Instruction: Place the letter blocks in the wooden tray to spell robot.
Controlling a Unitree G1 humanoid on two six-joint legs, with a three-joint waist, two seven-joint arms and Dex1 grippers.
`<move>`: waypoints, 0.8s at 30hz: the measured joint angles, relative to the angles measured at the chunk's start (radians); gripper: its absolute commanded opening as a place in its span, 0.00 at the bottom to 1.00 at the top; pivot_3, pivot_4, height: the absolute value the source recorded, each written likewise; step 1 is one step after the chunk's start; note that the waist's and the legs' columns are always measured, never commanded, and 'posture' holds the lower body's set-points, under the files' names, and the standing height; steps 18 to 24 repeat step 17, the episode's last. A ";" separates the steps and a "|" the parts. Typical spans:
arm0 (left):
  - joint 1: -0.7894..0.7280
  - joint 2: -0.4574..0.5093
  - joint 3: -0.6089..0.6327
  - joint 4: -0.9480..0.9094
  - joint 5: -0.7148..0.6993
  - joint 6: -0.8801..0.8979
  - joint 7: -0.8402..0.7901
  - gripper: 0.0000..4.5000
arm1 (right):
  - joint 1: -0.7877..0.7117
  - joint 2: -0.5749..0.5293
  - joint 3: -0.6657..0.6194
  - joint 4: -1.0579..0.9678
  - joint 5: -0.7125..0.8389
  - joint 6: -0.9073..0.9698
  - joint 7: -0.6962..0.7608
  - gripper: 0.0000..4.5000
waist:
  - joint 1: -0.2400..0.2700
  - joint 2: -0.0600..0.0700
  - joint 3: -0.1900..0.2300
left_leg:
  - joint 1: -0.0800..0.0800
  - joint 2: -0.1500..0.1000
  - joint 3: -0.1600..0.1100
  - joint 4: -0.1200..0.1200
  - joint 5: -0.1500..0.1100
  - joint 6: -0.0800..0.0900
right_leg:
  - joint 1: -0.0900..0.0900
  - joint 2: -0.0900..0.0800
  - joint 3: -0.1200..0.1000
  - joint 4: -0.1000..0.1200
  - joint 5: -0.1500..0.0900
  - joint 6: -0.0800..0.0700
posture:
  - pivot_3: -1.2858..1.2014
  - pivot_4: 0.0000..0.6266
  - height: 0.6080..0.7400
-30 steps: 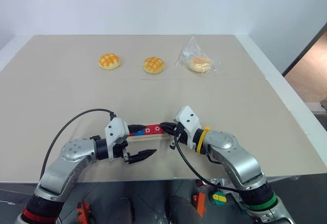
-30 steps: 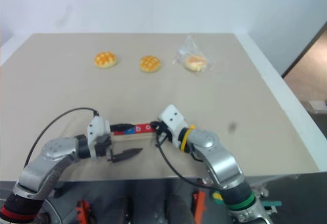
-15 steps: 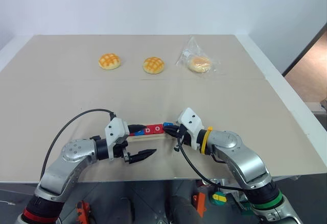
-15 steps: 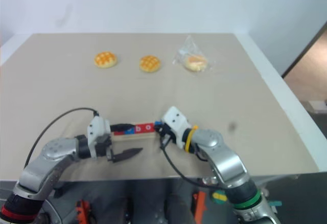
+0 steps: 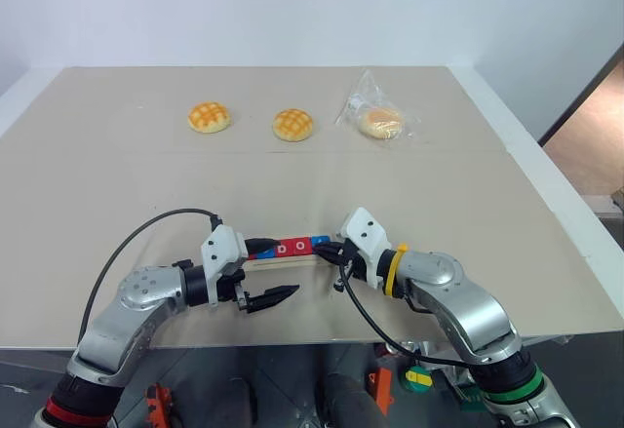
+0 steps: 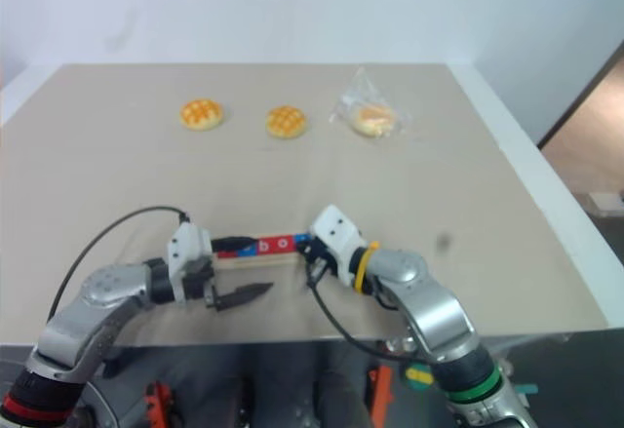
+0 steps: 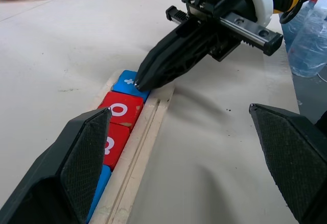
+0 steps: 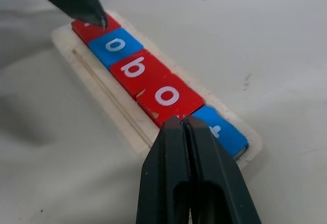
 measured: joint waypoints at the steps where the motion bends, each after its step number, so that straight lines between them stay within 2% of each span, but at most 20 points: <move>1: 0.000 0.000 0.000 0.000 0.000 0.000 0.001 1.00 | -0.004 0.005 -0.013 0.000 0.005 0.000 -0.007 0.01 | 0.000 0.000 0.000 | 0.000 0.000 0.000 0.000 0.000 0.000 | 0.000 0.000 0.000 0.000 0.000 0.000 | 0.52 0.24 1.00; 2: 0.000 -0.002 0.000 0.000 0.000 0.000 0.002 1.00 | -0.008 0.009 -0.030 0.000 0.011 0.000 -0.015 0.01 | 0.000 0.000 0.000 | 0.000 0.000 0.000 0.000 0.000 0.000 | 0.000 0.000 0.000 0.000 0.000 0.000 | 0.52 0.24 1.00; 3: 0.001 -0.005 0.001 0.000 -0.002 0.000 0.006 1.00 | -0.012 0.015 -0.054 0.002 0.016 -0.004 -0.023 0.06 | 0.000 0.000 0.000 | 0.000 0.000 0.000 0.000 0.000 0.000 | 0.000 0.000 0.000 0.000 0.000 0.000 | 0.52 0.24 1.00; 6: 0.001 -0.042 0.012 0.001 -0.012 0.003 0.042 1.00 | -0.002 0.026 -0.154 0.035 0.034 -0.058 -0.046 0.27 | 0.001 0.000 0.000 | 0.000 0.000 0.000 0.000 0.000 0.000 | 0.001 0.000 0.000 0.000 0.000 0.000 | 0.52 0.24 1.00; 10: -0.004 -0.074 0.093 0.028 -0.029 0.024 0.125 1.00 | 0.061 0.011 -0.252 0.101 0.068 -0.148 -0.018 0.57 | 0.002 -0.001 0.000 | 0.000 0.000 0.000 0.000 0.000 0.000 | 0.001 0.000 0.000 -0.001 0.000 0.001 | 0.52 0.24 1.00; 13: -0.032 -0.074 0.149 0.069 -0.034 0.032 0.176 1.00 | 0.071 -0.031 -0.295 0.165 0.105 -0.227 0.071 0.81 | -0.002 0.000 0.000 | 0.001 0.000 0.000 0.000 0.000 0.000 | 0.001 0.000 0.000 0.000 0.000 0.000 | 0.52 0.24 1.00; 16: -0.057 -0.035 0.218 0.152 -0.023 0.024 0.200 1.00 | 0.069 -0.098 -0.308 0.226 0.151 -0.287 0.211 1.00 | -0.003 0.000 0.000 | 0.002 0.000 0.000 0.000 0.000 0.000 | 0.001 0.001 0.000 0.000 0.001 0.000 | 0.52 0.24 1.00; 24: -0.062 -0.020 0.235 0.175 -0.018 0.022 0.200 1.00 | 0.068 -0.111 -0.308 0.242 0.158 -0.296 0.241 1.00 | -0.003 0.000 0.000 | 0.001 0.000 0.000 0.000 0.000 0.000 | 0.001 0.001 0.000 0.000 0.001 0.000 | 0.52 0.24 1.00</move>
